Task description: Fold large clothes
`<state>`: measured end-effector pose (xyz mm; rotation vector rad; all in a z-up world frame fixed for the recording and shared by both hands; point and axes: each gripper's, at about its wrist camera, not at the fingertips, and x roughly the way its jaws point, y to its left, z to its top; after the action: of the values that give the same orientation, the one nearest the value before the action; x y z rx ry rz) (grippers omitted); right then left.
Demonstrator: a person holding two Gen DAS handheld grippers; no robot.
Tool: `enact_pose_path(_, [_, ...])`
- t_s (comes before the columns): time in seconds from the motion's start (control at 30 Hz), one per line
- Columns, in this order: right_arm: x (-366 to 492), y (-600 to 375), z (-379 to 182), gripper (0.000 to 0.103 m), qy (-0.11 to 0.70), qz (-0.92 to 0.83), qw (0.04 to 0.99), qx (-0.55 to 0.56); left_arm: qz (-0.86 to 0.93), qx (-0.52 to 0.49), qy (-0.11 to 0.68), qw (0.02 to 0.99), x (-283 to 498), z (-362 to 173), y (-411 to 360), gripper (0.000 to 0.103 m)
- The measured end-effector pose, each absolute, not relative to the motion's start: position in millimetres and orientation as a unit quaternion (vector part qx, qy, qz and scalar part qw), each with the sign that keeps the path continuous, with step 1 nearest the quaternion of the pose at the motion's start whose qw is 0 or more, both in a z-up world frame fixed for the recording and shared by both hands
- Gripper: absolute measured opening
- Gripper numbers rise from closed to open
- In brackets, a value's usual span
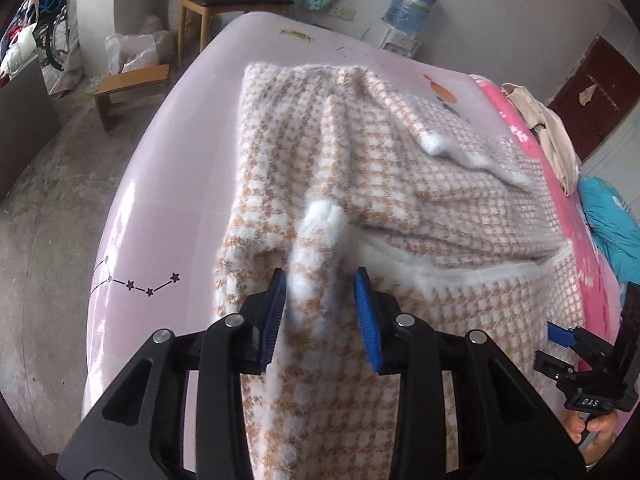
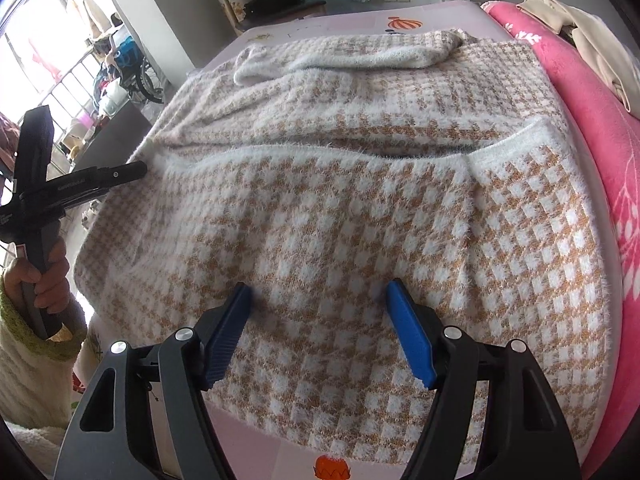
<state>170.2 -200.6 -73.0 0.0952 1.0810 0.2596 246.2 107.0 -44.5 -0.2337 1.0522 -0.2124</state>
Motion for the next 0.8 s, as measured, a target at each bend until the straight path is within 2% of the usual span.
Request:
enact_pose_path(0.23, [171,-200,-74,0.068,0.515,0.121,0.848,0.045,-0.173,-0.164,0.485,0.841,246,-42,113,0.033])
enact_pose_path(0.37, [171,-200,-75,0.068,0.513,0.121,0.848,0.044,-0.133,-0.12,0.511,0.84,249,-51,108,0.034])
enact_pose_path(0.8, [170,-200,-75,0.069,0.513,0.12,0.849,0.046,-0.079,-0.002,0.512,0.855,234,-48,76,0.035])
